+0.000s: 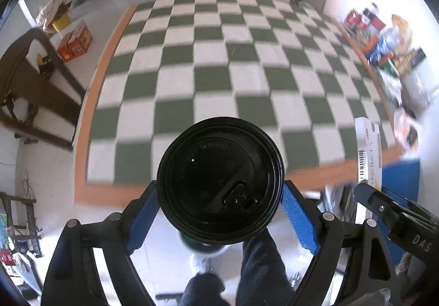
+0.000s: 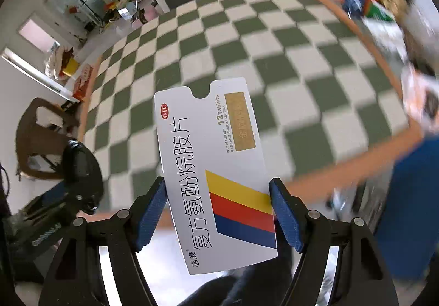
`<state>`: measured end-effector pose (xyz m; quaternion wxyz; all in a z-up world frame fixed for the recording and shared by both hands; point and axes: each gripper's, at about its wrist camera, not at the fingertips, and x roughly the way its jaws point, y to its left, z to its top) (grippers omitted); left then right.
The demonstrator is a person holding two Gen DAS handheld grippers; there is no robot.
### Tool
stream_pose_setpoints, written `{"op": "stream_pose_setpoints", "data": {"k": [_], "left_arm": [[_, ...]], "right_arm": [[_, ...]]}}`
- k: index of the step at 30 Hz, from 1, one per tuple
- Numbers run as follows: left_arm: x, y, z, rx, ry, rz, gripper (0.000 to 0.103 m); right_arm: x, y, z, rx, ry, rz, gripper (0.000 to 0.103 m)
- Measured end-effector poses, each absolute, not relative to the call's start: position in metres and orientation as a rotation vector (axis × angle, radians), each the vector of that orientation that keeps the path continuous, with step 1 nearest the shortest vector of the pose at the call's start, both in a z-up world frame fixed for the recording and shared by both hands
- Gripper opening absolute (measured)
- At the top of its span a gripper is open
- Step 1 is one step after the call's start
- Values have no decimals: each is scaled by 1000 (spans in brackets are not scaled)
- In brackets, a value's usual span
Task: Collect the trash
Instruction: 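Carry both items to the white bin and open both tools to drop them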
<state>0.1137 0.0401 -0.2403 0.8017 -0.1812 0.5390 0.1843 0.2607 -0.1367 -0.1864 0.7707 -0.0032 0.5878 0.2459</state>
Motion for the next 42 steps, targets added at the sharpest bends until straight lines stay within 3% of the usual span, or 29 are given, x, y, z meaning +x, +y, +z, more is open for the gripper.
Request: {"op": "stream_pose_setpoints", "data": {"k": [6,11,23,27,31,34,35,36,42], "left_arm": [[51,27,-292,-408,1270,394,86],[22,22,-374,-501,1383,436,86],[24,41,-634,-862,1514,406,86],[23,51,-696,-950,1554,352,89],[16,61,-729,-1004,1564,343,98],[5,70,-733,-990,1557,361,98],[2,72,-733,-976,1557,370,98],[1,74,-733,-960,1560,381,98],[-14,78,-696,-743,1529,482,98]], "right_arm": [[167,-151,-224,-15,1383,547,77],[128,-165,-295,-35,1503,544,77],[108,-171,-573,-7,1787,511,77],[109,-157,-658,65,1848,522,77],[114,-141,-725,140,1903,544,77],[114,-134,-756,151,1930,550,81],[113,-131,-760,141,1926,551,94],[112,-129,-762,124,1919,549,99],[104,-124,-735,-43,1830,503,102]]}}
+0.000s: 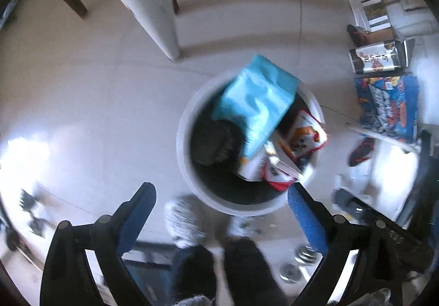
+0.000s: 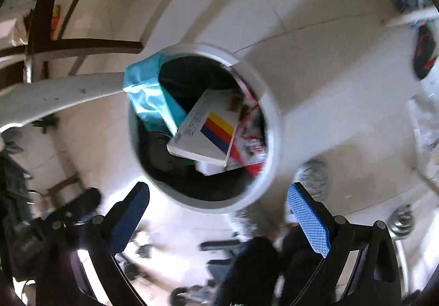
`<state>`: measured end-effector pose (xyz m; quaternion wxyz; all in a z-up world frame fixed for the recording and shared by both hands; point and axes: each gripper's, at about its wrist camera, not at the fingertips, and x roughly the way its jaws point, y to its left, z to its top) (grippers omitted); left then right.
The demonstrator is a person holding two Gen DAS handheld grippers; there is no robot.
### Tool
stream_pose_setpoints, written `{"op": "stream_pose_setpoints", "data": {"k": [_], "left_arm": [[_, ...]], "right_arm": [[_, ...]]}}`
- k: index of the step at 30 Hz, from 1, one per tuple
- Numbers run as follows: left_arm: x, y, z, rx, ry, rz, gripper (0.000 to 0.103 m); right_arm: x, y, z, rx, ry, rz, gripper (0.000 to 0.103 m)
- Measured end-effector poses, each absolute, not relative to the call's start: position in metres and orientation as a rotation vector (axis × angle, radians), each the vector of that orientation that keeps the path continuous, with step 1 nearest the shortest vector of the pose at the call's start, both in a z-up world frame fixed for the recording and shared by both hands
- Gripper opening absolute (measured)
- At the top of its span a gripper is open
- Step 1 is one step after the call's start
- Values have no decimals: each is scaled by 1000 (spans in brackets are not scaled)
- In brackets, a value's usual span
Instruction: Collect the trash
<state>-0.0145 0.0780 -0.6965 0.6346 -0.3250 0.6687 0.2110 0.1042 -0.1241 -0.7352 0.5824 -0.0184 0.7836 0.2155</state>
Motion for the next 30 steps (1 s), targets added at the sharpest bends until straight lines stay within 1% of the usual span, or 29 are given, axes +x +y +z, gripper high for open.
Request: {"op": "stream_pose_setpoints", "data": {"k": [5,9,13,21,25,30], "left_arm": [[-30,74,-639,-639,1524,522,98],[-41,60,-582,-575,1532,524,98],[-54,40,-516,-552,1520,499,98],[-70,3,-401,-548,1467,423,98],[-77,-7,-349,-566,1420,401,98],[-87,-13,-290,-579,1348,354,98]], "right_arm": [[91,-126,-675,-226,1690,455,102],[80,-133,-604,-301,1616,437,102],[67,-142,-531,-295,1596,440,102],[36,-166,-375,-288,1525,475,102],[24,-179,-307,-261,1513,493,102],[14,-193,-235,-215,1496,547,102]]}}
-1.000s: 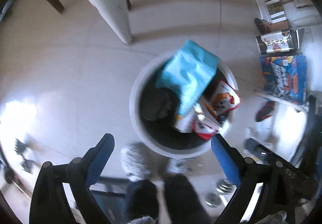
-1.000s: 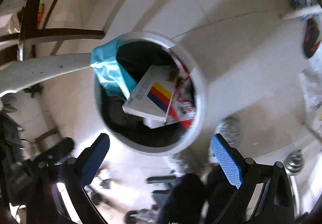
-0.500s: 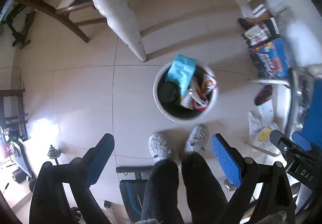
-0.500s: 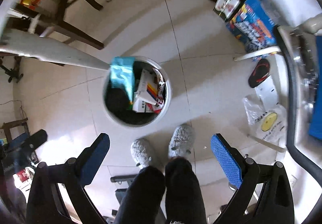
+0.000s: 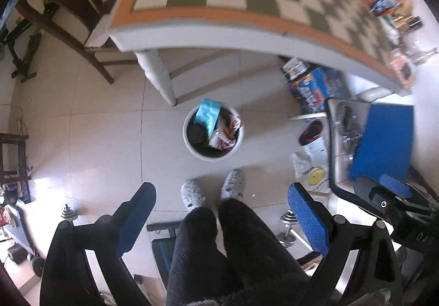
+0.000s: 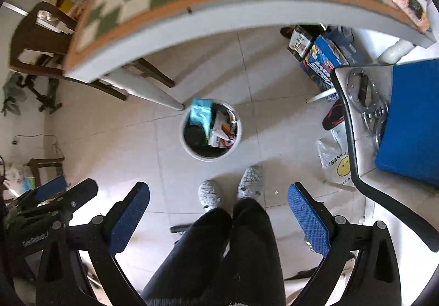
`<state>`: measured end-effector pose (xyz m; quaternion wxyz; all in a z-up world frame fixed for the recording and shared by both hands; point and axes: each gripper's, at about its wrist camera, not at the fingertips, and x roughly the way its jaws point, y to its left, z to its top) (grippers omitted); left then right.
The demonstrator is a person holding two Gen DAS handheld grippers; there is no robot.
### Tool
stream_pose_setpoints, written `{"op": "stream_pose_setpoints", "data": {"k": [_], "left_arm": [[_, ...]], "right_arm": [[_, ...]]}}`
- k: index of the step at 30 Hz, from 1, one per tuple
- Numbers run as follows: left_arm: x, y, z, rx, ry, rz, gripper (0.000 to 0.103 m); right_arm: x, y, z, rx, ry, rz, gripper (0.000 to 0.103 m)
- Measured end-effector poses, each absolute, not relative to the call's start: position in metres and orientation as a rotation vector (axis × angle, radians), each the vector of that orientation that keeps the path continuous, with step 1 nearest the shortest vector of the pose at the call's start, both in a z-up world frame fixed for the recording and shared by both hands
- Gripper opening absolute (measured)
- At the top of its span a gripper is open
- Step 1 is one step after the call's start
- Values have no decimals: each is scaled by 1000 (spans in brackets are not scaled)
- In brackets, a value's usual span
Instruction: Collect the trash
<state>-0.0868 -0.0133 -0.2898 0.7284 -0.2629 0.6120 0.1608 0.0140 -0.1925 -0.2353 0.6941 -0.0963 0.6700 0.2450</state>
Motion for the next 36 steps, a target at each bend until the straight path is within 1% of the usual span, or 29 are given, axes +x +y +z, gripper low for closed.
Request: {"op": "stream_pose_setpoints", "data": {"k": [5,10,19,20,27,36], "left_arm": [[-96,-14,-240,-600,1275,308,98],[-107,-13,-204,-648,1216,268,98],[-123,-14,-153,-682,1126,208,99],[-124,-15,-151,-686,1119,205,103],[-134,-15,-132,-703,1077,193,103],[-142,-14,-126,-708,1060,188,103]], "right_arm": [[5,-200,-170,-171,1480,607,102],[-2,-206,-129,-149,1500,669,102],[-15,-209,-58,-168,1438,780,103],[-16,-208,-53,-176,1431,787,103],[-21,-205,-27,-174,1414,833,103],[-28,-206,-20,-178,1414,857,103]]}}
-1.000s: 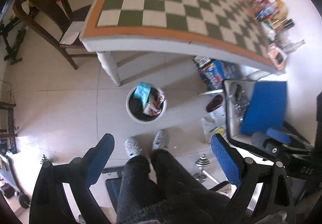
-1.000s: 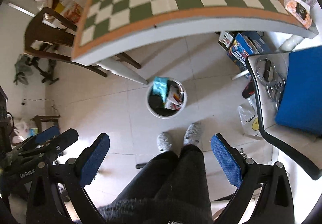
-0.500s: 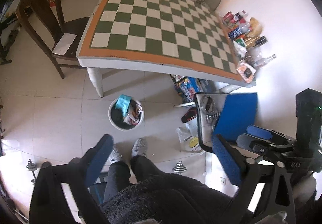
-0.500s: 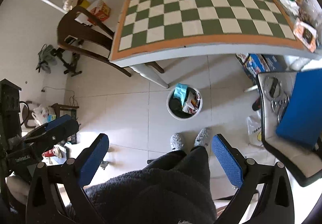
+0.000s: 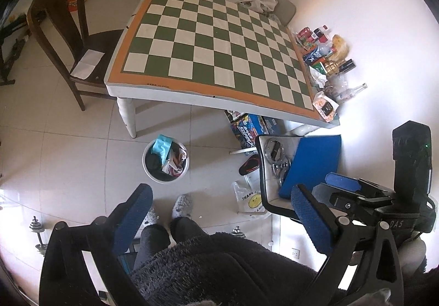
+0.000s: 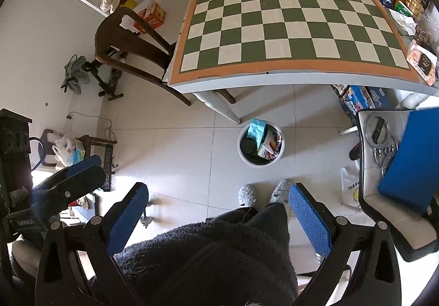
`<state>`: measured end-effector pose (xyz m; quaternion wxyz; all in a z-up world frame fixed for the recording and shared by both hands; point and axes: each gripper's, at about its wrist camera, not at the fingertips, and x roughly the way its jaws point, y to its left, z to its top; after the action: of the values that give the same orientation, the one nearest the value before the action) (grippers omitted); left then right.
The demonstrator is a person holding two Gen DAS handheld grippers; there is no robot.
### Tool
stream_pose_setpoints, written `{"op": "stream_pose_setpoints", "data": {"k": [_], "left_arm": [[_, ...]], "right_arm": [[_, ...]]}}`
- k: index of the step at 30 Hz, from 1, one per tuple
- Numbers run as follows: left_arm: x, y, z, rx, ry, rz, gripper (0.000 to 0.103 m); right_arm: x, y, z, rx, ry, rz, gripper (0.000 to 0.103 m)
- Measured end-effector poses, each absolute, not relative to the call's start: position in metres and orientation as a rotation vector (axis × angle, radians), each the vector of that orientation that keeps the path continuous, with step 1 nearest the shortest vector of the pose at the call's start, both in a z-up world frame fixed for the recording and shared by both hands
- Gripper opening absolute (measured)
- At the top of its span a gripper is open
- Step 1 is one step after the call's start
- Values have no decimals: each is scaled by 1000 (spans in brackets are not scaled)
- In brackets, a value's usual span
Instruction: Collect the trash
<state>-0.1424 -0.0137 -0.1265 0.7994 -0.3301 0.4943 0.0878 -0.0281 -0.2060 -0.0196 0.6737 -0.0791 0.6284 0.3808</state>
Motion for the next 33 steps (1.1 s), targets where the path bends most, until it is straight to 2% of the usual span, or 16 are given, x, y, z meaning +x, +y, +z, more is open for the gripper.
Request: {"op": "stream_pose_setpoints", "data": {"k": [33], "left_arm": [[-150,-10,-121,-713,1053,191,103]], "right_arm": [[-28,-202,-9,-196,1412,893,103]]}}
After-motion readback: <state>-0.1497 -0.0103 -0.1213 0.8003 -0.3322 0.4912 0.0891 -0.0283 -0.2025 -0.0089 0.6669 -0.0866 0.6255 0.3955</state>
